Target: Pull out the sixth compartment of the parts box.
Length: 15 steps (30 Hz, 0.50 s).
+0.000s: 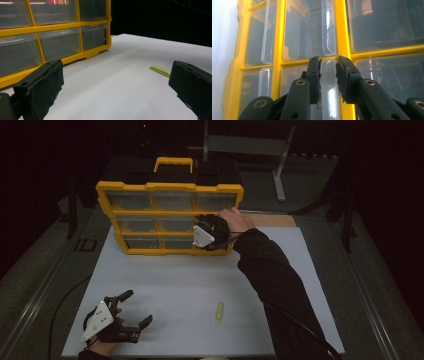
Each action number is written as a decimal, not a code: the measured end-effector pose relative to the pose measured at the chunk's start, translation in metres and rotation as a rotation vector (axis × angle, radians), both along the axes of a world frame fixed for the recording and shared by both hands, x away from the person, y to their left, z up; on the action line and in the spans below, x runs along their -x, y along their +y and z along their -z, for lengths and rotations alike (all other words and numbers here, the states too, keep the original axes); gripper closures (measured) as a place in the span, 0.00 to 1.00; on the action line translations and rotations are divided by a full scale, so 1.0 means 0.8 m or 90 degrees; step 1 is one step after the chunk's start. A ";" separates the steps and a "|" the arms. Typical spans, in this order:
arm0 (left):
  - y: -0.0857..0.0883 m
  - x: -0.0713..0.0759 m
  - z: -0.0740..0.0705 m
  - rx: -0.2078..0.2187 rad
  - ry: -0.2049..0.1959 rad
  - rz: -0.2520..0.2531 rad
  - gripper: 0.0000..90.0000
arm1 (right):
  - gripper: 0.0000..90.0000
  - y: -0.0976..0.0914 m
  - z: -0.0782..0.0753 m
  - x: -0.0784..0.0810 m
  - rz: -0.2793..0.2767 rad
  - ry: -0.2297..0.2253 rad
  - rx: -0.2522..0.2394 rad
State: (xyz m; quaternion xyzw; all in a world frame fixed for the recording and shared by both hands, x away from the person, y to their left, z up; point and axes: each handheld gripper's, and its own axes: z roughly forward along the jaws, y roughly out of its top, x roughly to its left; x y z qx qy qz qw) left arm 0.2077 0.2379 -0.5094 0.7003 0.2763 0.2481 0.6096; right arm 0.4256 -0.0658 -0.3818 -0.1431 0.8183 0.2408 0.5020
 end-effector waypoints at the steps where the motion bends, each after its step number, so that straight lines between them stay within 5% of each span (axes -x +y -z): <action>1: 0.000 0.000 0.000 -0.002 -0.001 0.001 0.01 | 0.82 0.001 0.001 0.001 0.005 -0.006 0.001; 5: 0.000 0.001 0.000 -0.005 -0.002 0.003 0.01 | 0.83 0.004 0.006 0.006 0.019 -0.041 0.021; 15: -0.004 0.001 0.000 -0.010 -0.002 0.010 0.01 | 0.83 0.008 0.006 0.007 0.057 -0.023 0.026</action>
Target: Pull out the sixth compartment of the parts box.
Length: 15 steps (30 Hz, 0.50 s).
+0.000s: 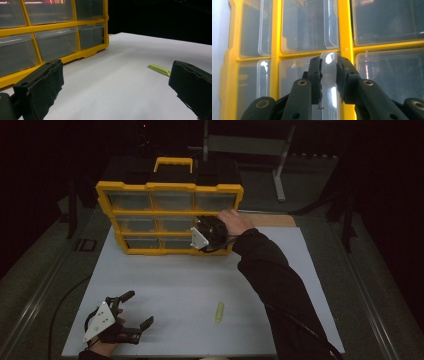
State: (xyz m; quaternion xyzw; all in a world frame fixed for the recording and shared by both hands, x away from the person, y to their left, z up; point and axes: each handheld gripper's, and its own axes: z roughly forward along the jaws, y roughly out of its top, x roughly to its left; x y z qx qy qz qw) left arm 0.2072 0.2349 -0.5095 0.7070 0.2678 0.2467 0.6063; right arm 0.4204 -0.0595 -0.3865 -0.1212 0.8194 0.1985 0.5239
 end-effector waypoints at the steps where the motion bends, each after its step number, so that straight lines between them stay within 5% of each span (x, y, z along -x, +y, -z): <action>1: 0.000 0.000 0.000 0.000 0.000 0.000 0.01 | 0.83 0.001 0.000 -0.001 0.002 0.001 -0.002; 6: -0.001 0.001 0.000 -0.001 0.000 0.000 0.01 | 0.84 0.005 0.004 0.002 0.012 -0.020 0.010; 15: 0.002 0.000 0.000 0.006 -0.002 0.000 0.01 | 0.84 0.003 -0.013 0.005 -0.001 0.060 -0.001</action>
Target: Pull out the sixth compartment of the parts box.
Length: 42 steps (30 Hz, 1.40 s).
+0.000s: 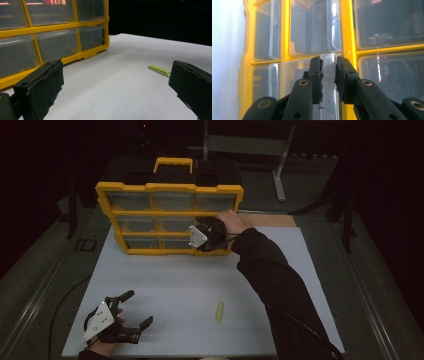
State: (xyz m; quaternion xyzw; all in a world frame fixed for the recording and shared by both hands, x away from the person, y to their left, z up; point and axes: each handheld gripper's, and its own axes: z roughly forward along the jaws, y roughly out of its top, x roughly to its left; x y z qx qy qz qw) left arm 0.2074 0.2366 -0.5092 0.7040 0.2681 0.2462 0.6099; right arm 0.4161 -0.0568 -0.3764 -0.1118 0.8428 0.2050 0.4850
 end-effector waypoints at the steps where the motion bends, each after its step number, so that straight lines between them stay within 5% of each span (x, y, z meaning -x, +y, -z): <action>1: 0.000 0.000 0.000 -0.001 -0.001 0.000 0.01 | 0.84 0.000 0.000 0.001 -0.001 0.001 0.001; 42: -0.002 -0.001 0.001 -0.001 0.004 0.002 0.01 | 0.83 -0.013 -0.010 0.068 -0.067 0.082 -0.013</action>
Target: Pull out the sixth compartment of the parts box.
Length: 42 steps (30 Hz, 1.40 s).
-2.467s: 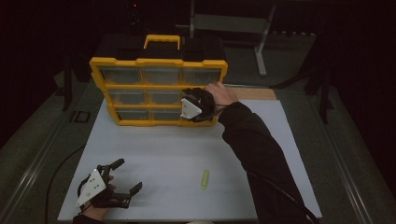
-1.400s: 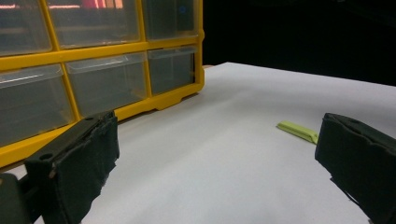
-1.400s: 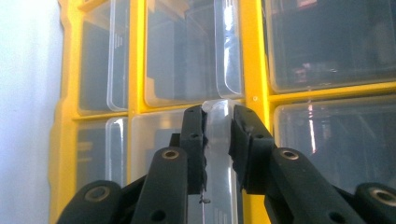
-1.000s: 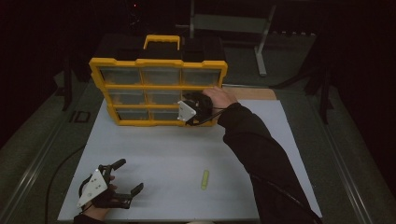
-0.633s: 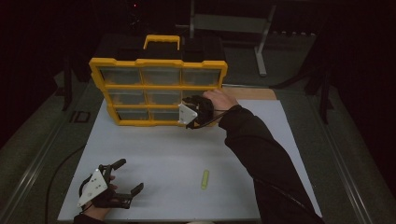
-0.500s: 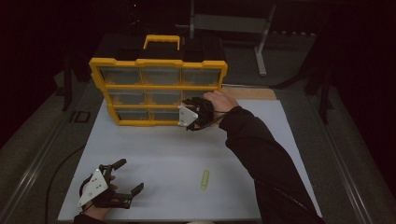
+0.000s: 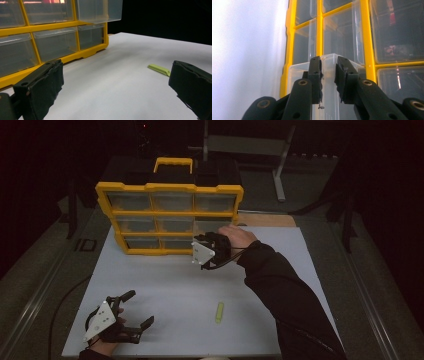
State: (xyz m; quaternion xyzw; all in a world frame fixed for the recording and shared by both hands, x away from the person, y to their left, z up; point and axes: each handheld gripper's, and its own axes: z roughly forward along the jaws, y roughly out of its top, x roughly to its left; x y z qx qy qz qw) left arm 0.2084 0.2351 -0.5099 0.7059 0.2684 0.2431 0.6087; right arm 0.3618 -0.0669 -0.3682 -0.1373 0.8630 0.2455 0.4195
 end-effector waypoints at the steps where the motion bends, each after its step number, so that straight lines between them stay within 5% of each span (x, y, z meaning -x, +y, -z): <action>1: 0.000 0.000 0.000 0.000 0.000 0.000 0.01 | 0.83 0.000 0.000 0.001 0.000 0.001 -0.002; 25: 0.001 0.001 0.000 0.001 0.000 -0.001 0.01 | 0.82 -0.005 -0.001 -0.003 -0.016 0.038 -0.025; 30: 0.001 0.000 0.000 0.001 0.002 -0.001 0.01 | 0.45 0.001 0.003 -0.006 0.014 0.095 -0.024; 33: 0.002 0.000 0.000 0.002 0.003 -0.001 0.01 | 0.29 0.002 0.000 -0.009 0.039 0.131 -0.052; 42: 0.002 0.000 0.000 0.001 0.003 -0.001 0.01 | 0.12 -0.011 -0.022 -0.021 0.077 0.202 -0.137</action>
